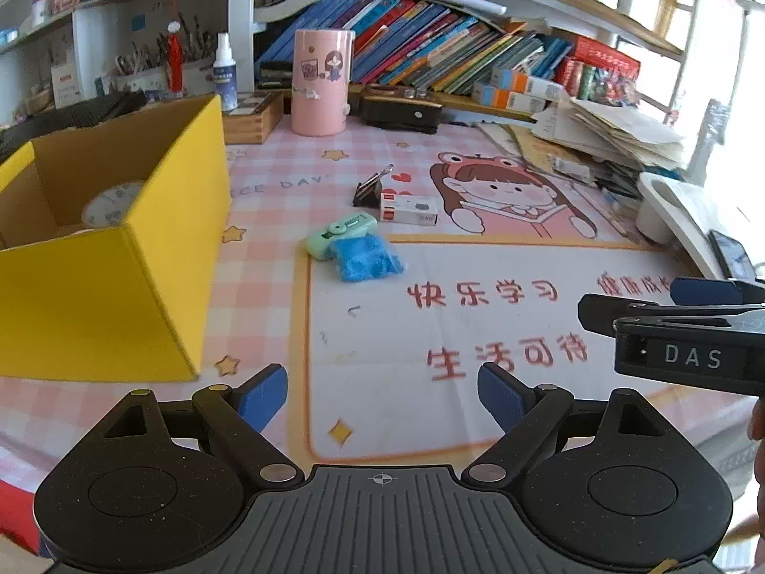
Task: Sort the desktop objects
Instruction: 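Withdraw both open grippers from the box toward the blue bag and staple box, then grasp the blue plastic bag with the left gripper while the right gripper grasps the white staple box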
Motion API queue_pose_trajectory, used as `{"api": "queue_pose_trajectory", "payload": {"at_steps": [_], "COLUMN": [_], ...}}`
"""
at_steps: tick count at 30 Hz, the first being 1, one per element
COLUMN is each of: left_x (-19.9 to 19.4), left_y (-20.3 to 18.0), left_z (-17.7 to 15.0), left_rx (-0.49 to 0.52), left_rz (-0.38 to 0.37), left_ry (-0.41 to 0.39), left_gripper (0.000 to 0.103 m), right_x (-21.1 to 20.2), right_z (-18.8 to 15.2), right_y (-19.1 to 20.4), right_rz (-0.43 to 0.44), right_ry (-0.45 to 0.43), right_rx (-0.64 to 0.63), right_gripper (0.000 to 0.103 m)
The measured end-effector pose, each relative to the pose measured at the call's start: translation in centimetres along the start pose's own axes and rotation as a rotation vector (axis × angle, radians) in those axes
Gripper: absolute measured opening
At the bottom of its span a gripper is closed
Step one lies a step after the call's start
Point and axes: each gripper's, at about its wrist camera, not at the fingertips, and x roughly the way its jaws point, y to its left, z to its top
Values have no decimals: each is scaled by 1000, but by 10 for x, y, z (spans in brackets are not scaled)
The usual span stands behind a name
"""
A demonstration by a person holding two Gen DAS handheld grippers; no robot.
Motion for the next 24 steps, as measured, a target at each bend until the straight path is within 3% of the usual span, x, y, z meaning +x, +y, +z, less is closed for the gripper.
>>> {"api": "queue_pose_trajectory", "payload": {"at_steps": [10,22,24], "left_x": [43,104,110], "left_y": [-2,-5,-5], "left_z": [35,67,69], "left_rx": [-50,-78,-72], "left_rz": [118,178,184], "left_ry": [-29,6,13], "left_gripper": [88,86,82], "right_x": [39,66,69], "right_z": [31,50,50], "right_y": [-29,-56,-59], "right_rz": [78,85,83], "right_ry": [14,-3,-5], "right_rx": [40,85,89], "right_gripper": [84,84,84]}}
